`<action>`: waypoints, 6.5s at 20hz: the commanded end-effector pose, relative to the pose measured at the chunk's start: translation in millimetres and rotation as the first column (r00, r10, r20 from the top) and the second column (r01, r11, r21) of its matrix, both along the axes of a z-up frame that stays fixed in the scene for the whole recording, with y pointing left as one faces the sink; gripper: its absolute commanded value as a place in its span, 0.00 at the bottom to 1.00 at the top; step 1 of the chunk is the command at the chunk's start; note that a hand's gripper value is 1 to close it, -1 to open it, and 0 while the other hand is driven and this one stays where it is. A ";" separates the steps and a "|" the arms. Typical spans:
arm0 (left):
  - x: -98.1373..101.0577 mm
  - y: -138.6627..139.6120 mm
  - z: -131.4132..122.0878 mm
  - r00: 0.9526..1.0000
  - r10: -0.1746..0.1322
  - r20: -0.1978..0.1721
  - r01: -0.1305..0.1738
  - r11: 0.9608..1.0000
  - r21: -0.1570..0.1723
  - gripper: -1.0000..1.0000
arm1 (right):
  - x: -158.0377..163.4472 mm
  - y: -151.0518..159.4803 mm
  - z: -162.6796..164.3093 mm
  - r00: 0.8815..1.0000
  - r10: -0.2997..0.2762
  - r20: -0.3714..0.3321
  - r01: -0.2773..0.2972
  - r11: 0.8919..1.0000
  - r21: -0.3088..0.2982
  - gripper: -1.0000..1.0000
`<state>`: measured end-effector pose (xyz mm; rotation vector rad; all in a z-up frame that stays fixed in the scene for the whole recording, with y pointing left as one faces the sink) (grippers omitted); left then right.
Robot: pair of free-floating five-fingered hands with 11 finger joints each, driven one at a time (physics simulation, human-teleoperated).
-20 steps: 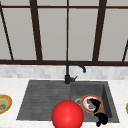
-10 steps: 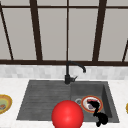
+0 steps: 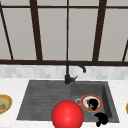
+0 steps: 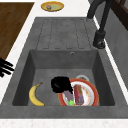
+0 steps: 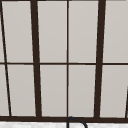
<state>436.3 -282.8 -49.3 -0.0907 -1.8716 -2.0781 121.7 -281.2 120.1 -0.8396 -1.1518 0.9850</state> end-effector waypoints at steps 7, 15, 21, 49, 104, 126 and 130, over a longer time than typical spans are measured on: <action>4.1 -1.0 1.5 0.994 0.075 -0.079 -0.078 0.997 -0.030 0.00 | 0.0 0.0 0.0 1.000 0.000 0.000 0.000 1.000 0.000 0.50; 32.0 -1.0 -23.7 0.989 0.087 -0.122 -0.093 0.995 -0.039 0.00 | 0.0 0.0 0.0 1.000 0.000 0.000 0.000 1.000 0.000 0.50; 31.3 -7.7 40.7 0.998 0.030 -0.060 -0.032 0.999 -0.029 0.00 | 0.0 0.0 0.0 1.000 0.000 0.000 0.000 1.000 0.000 0.50; 74.8 35.1 -38.0 0.934 -0.101 -0.344 0.067 0.992 -0.109 1.00 | 0.0 0.0 0.0 1.000 0.000 0.000 0.000 1.000 0.000 0.50; -91.3 250.6 349.6 0.967 -0.066 -0.244 0.043 0.994 -0.095 1.00 | 0.0 0.0 0.0 1.000 0.000 0.000 0.000 1.000 0.000 0.50; -161.5 395.7 306.5 0.971 -0.027 -0.239 0.032 0.999 0.019 1.00 | 0.0 0.0 0.0 1.000 0.000 0.000 0.000 1.000 0.000 0.50; -169.2 423.1 302.7 0.970 -0.017 -0.243 0.031 0.998 0.051 1.00 | 0.0 0.0 0.0 1.000 0.000 0.000 0.000 1.000 0.000 0.50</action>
